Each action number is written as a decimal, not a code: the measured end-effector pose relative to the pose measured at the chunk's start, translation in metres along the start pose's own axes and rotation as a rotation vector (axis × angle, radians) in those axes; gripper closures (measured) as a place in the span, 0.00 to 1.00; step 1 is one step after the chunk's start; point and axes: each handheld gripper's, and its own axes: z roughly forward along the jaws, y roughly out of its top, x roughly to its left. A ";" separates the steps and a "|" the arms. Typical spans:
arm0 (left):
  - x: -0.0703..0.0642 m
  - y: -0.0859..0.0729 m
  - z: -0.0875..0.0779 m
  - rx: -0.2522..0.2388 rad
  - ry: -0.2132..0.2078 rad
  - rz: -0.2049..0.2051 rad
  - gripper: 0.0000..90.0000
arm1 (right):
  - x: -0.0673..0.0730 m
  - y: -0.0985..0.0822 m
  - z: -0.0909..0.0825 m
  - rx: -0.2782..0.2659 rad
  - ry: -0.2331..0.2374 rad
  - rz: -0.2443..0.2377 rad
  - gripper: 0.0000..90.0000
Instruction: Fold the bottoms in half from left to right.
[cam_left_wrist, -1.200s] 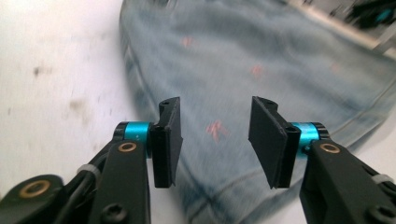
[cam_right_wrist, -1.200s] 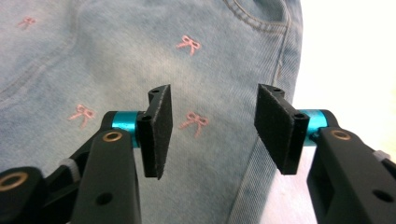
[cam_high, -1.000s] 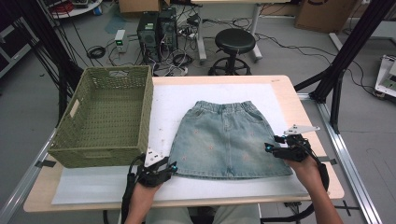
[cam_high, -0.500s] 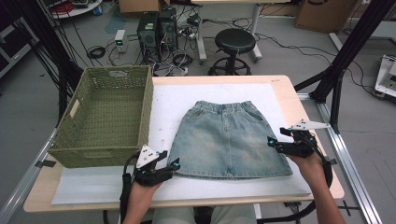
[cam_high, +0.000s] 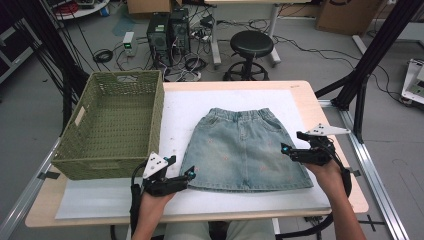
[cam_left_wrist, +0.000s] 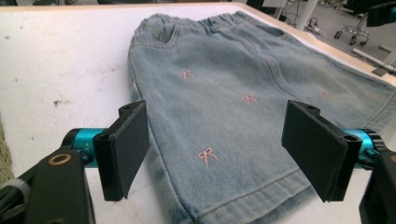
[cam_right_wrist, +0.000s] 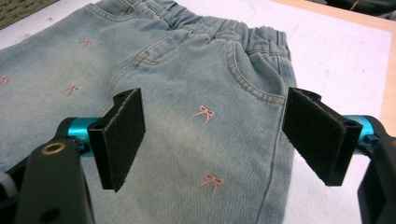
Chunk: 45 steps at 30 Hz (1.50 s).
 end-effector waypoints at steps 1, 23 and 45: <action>0.000 -0.001 0.000 0.004 -0.003 -0.003 0.26 | -0.001 -0.001 -0.001 -0.003 -0.001 0.005 0.24; -0.001 -0.022 0.014 0.209 0.165 -0.090 0.52 | 0.003 -0.001 0.003 0.002 0.010 -0.008 0.24; -0.010 -0.036 0.007 0.203 0.153 -0.045 0.87 | 0.024 0.027 0.034 0.024 0.061 -0.059 0.29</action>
